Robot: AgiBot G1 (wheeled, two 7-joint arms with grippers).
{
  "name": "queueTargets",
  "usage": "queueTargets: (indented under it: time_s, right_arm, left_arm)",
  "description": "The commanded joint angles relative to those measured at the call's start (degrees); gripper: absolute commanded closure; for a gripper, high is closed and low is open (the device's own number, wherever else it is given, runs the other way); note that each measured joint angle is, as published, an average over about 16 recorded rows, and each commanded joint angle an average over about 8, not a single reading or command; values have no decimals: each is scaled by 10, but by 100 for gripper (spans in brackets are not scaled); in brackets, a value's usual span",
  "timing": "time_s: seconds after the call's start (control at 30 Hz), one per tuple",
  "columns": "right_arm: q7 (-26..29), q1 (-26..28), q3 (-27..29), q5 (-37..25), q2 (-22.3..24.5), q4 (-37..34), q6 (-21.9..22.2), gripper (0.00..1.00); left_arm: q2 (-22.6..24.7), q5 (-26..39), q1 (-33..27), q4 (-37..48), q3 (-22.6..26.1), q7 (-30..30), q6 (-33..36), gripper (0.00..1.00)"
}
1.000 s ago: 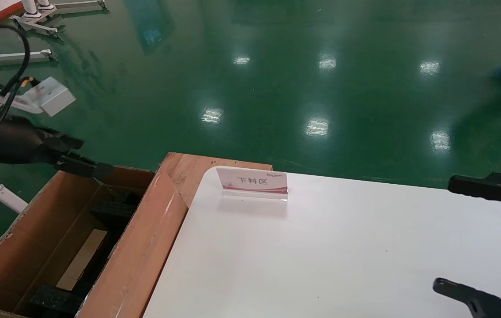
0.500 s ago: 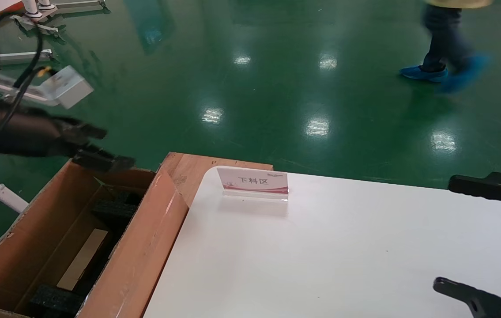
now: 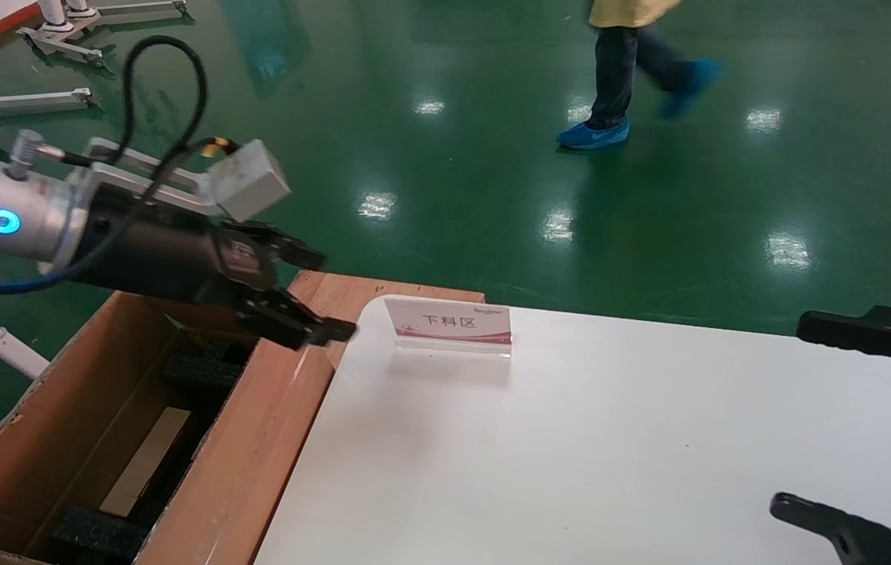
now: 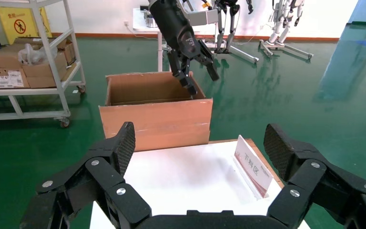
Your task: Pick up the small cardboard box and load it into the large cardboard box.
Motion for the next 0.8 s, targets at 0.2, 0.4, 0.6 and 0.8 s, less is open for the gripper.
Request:
queueTargets:
  time_s: [0.2,0.4,0.6,0.8]
  right_arm:
    - [0,0,0,0,0,0,0,0]
    - [0,0,0,0,0,0,0,0]
    - [0,0,0,0,0,0,0,0]
    - [0,0,-1,0,0,0,0,0]
  left_arm:
    - [21,-35,108,-1,-127,53,28,0]
    - [40,-65,201,-3,-236,99,51,0]
    - [58,-95,294,-4,-346,145,75,0]
    - [76,-125,388,-5,-455,191,99,0]
